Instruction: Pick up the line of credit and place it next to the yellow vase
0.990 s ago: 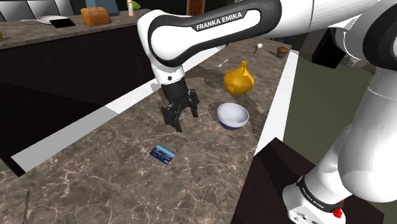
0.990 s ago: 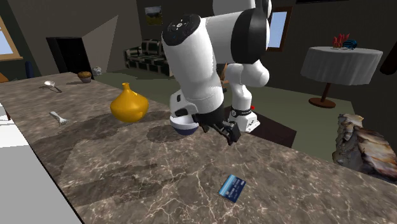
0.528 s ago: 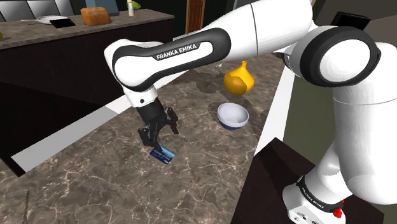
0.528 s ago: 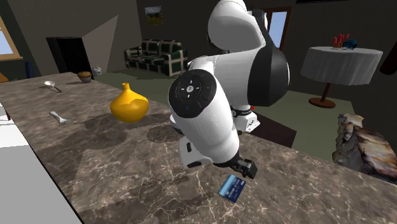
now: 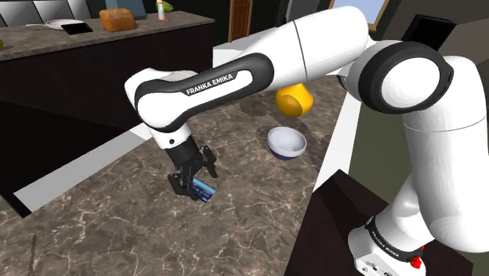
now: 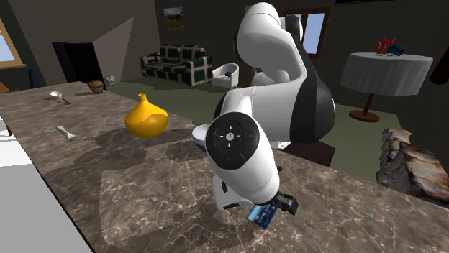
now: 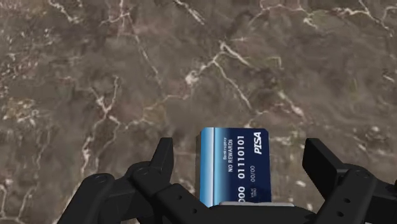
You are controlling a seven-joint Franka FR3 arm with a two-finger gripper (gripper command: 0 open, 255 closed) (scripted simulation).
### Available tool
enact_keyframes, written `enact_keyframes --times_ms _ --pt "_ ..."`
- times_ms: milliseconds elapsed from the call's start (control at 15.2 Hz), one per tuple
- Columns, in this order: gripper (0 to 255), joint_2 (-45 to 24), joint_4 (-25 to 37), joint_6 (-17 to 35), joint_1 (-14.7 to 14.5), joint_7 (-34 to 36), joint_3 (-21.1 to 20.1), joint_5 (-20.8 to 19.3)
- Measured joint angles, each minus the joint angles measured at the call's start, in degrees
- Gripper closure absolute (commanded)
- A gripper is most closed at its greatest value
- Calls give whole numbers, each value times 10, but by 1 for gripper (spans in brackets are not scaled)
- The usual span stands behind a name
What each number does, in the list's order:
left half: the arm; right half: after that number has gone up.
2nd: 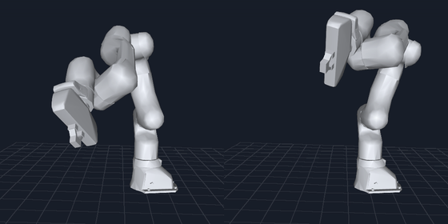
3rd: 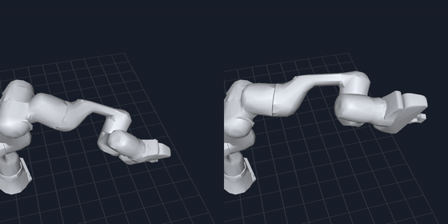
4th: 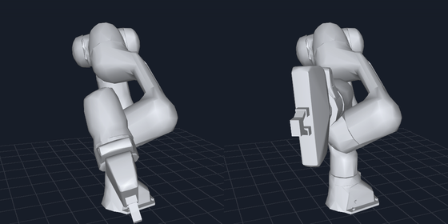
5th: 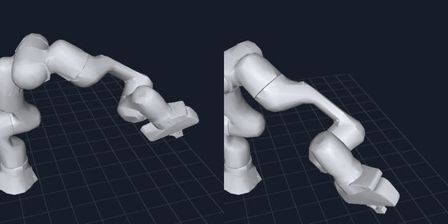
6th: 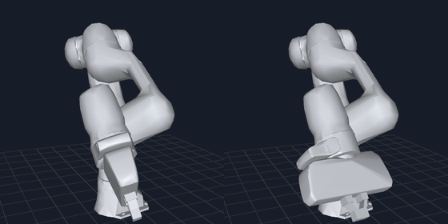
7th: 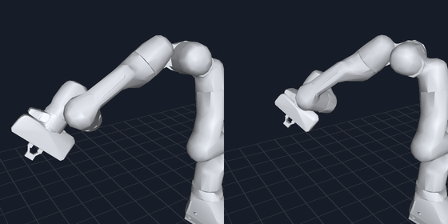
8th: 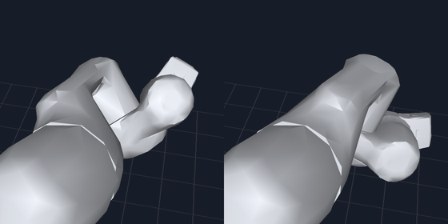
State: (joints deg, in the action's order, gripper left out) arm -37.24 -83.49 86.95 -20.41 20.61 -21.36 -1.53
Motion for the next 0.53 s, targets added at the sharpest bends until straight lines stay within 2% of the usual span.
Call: enact_keyframes --times_ms 198,528 --pt "0 5 -26 21 2 0 0 1" --pt "0 5 -29 24 2 0 -1 1"
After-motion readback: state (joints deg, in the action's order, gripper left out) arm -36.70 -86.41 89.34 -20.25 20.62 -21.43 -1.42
